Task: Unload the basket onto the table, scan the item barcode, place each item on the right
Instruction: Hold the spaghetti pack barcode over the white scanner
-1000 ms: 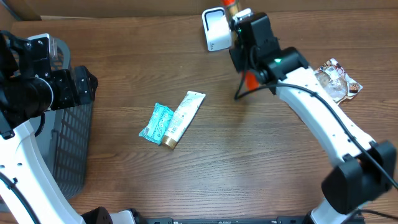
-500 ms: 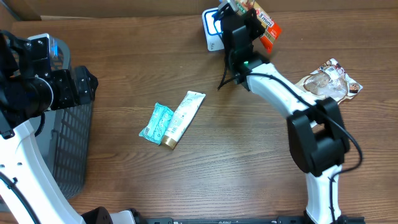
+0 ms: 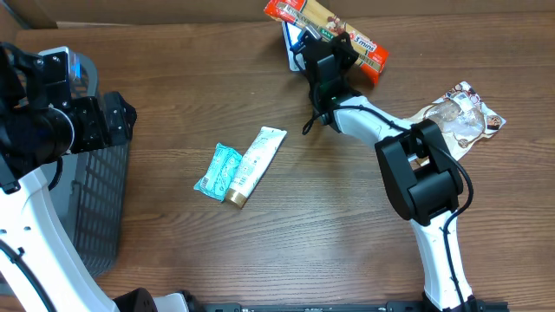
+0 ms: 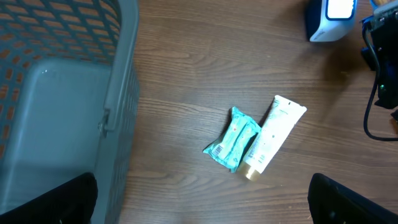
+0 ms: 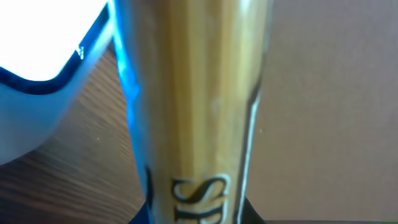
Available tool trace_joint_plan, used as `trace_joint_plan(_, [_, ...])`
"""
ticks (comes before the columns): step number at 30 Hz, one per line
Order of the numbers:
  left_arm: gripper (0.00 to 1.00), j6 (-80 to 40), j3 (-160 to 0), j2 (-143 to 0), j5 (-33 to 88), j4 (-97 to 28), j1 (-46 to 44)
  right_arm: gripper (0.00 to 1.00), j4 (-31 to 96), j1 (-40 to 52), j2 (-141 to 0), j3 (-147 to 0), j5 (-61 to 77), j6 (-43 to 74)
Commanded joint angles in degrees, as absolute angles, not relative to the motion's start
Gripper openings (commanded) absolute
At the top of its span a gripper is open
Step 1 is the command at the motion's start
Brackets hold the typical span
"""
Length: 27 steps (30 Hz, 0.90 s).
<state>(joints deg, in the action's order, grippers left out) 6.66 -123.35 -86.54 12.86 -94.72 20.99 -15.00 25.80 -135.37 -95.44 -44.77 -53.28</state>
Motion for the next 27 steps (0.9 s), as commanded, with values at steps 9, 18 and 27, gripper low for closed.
trace_joint_plan(9, [1.0,8.2,-123.5,-86.9,13.1,-94.5,21.0,0.04,-17.6,23.9,-135.7,-97.6,-46.0,-53.9])
trace_joint_plan(18, [1.0,8.2,-123.5,-86.9,13.1,-94.5,21.0,0.04,-18.3,24.3,-135.7,-97.6,-46.0,-54.3])
trace_joint_plan(27, [0.99,8.2,-123.5,-86.9,13.1,-94.5,21.0,0.04,-18.0,25.7,-135.2,-97.6,-48.5,-54.5])
